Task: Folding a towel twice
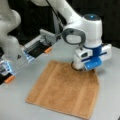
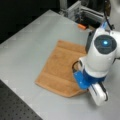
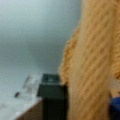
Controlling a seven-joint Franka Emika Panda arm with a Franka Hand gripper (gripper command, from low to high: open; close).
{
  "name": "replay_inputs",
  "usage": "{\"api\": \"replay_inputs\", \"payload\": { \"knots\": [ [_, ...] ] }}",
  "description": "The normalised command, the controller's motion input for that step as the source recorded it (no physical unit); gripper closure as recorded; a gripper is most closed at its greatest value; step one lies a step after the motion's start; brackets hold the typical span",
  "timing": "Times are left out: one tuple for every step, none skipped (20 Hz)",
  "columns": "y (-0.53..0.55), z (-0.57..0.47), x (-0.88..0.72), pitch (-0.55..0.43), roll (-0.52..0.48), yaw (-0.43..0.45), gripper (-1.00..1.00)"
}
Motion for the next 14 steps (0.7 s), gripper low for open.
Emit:
{"api": "replay_inputs", "payload": {
  "knots": [
    [-0.18,-0.09,-0.61,-0.135,0.211,-0.183,1.00],
    [-0.16,-0.10,-0.64,-0.131,0.230,-0.186,1.00],
    [-0.16,-0.12,-0.66,-0.128,0.237,-0.225,1.00],
    [-0.17,-0.14,-0.71,-0.134,0.238,-0.237,1.00],
    [-0.20,-0.16,-0.78,-0.146,0.246,-0.245,1.00],
    [-0.21,-0.17,-0.78,-0.160,0.240,-0.234,1.00],
    [-0.22,-0.18,-0.75,-0.172,0.228,-0.213,1.00],
    [-0.25,-0.16,-0.73,-0.188,0.206,-0.252,1.00],
    [-0.30,-0.14,-0.73,-0.194,0.195,-0.250,1.00],
    [-0.32,-0.12,-0.70,-0.205,0.186,-0.234,1.00],
    [-0.36,-0.09,-0.69,-0.193,0.175,-0.221,1.00],
    [-0.42,-0.06,-0.71,-0.183,0.172,-0.193,1.00],
    [-0.43,-0.04,-0.68,-0.184,0.169,-0.173,1.00],
    [-0.45,-0.03,-0.67,-0.176,0.170,-0.147,1.00]
  ]
}}
